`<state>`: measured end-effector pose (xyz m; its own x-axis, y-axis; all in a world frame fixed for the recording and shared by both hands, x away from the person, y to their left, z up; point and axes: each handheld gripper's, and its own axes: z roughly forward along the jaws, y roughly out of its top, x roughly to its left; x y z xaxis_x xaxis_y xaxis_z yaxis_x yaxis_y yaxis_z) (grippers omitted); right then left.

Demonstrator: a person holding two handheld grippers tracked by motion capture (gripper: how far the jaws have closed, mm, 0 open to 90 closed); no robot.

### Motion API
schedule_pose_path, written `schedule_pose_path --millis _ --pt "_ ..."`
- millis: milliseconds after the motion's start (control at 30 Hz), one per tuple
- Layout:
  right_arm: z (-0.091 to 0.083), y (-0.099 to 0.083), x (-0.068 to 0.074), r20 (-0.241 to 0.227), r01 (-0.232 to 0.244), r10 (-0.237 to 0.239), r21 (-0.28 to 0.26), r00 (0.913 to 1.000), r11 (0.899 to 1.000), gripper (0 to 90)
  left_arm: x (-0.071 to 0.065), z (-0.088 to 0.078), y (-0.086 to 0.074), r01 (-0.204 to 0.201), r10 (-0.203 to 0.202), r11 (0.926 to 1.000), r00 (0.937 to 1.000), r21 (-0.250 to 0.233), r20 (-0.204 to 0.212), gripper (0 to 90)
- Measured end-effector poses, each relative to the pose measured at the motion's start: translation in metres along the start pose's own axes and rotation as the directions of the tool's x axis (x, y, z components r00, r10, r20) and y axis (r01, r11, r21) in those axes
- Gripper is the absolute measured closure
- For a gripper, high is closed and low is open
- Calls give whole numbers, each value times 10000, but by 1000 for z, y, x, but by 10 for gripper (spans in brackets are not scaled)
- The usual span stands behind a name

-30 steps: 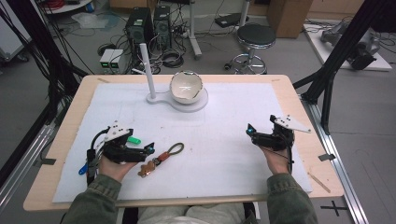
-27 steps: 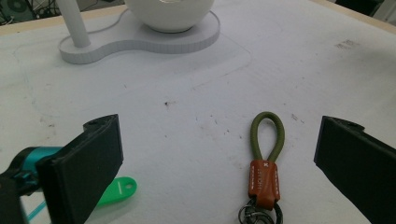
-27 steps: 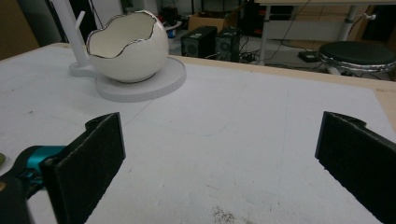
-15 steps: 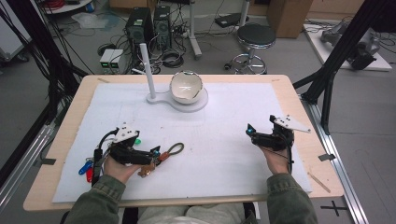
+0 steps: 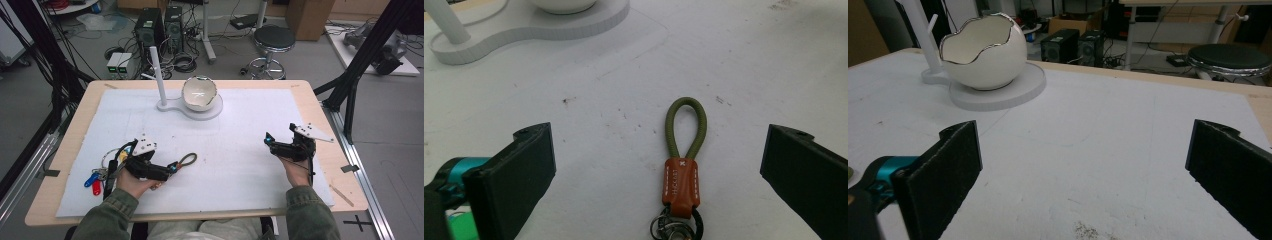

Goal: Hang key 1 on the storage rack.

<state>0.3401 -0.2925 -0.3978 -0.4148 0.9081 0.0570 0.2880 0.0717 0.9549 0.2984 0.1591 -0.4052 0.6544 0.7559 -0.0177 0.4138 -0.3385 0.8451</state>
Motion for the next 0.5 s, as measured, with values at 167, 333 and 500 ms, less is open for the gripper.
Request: schedule_pose_path --millis 167,333,500 --pt "0 0 0 19 1 -1 3 10000 10000 5 -4 4 0 -294 290 9990 9995 342 120 17" --pt "-1 0 0 169 10 -9 -88 9999 10000 5 -6 10 -1 -471 456 9965 9987 697 223 17" --pt "-2 1 -1 251 64 -59 -199 9997 9998 5 -5 17 -3 -673 637 9893 9975 1298 315 17"
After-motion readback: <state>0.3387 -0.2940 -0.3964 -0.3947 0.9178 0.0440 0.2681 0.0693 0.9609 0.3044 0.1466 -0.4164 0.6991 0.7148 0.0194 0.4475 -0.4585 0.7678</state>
